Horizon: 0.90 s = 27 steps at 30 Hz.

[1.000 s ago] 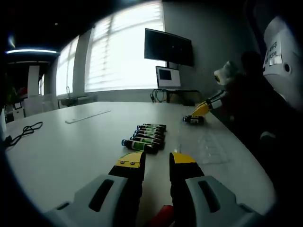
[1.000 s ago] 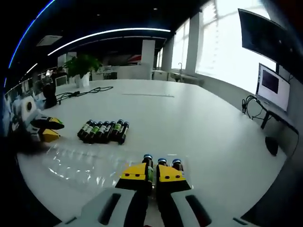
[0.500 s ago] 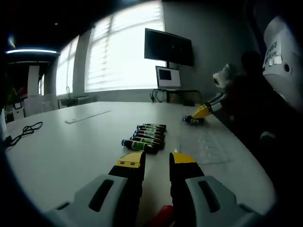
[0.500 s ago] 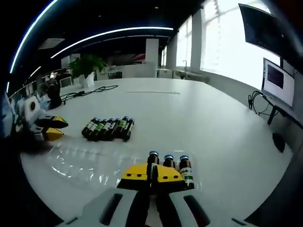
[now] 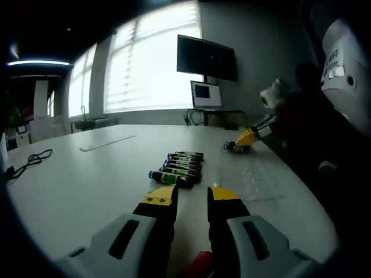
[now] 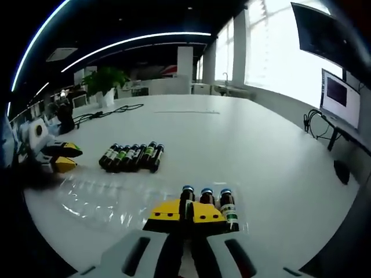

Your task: Grip medicine bottles put into box

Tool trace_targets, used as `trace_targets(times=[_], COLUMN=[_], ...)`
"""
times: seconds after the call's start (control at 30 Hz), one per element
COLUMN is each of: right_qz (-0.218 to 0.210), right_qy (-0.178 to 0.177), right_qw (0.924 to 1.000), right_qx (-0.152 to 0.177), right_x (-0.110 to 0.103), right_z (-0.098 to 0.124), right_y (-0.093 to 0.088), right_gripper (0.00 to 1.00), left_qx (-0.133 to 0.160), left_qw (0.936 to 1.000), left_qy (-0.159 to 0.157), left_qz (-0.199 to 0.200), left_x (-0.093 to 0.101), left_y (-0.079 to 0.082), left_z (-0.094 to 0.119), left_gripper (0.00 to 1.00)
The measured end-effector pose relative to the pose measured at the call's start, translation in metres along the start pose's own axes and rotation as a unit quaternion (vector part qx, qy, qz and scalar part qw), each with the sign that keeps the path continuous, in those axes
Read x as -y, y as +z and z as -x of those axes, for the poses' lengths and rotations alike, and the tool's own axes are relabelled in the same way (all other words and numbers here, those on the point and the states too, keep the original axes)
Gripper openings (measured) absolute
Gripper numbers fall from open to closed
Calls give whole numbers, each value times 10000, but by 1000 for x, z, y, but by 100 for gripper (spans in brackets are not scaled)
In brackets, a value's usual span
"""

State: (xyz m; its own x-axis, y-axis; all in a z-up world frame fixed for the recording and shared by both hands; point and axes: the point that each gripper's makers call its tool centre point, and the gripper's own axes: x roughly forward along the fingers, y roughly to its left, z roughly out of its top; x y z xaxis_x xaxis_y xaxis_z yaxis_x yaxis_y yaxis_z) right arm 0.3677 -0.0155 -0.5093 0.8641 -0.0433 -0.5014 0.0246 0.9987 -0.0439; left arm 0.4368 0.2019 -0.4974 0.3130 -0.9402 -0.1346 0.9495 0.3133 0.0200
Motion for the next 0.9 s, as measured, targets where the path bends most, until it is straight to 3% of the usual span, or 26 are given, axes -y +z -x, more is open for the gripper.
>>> trace_targets(times=[0.4,0.57,0.9], right_qz=[62,158,-66], right_qy=[-29,-52,-99], right_qw=[9999,9994,9971], right_qx=[150,296,752], right_x=[-1,0,4], right_z=[3,5,7], right_y=[2,10,30], right_gripper=[0,0,0], left_qx=[2,1,1], left_qw=[10000,10000,10000], left_qy=[5,5,9], left_qz=[3,2,5], left_x=[0,0,0], left_y=[0,0,0], left_z=[0,0,0], left_gripper=[14,14,14])
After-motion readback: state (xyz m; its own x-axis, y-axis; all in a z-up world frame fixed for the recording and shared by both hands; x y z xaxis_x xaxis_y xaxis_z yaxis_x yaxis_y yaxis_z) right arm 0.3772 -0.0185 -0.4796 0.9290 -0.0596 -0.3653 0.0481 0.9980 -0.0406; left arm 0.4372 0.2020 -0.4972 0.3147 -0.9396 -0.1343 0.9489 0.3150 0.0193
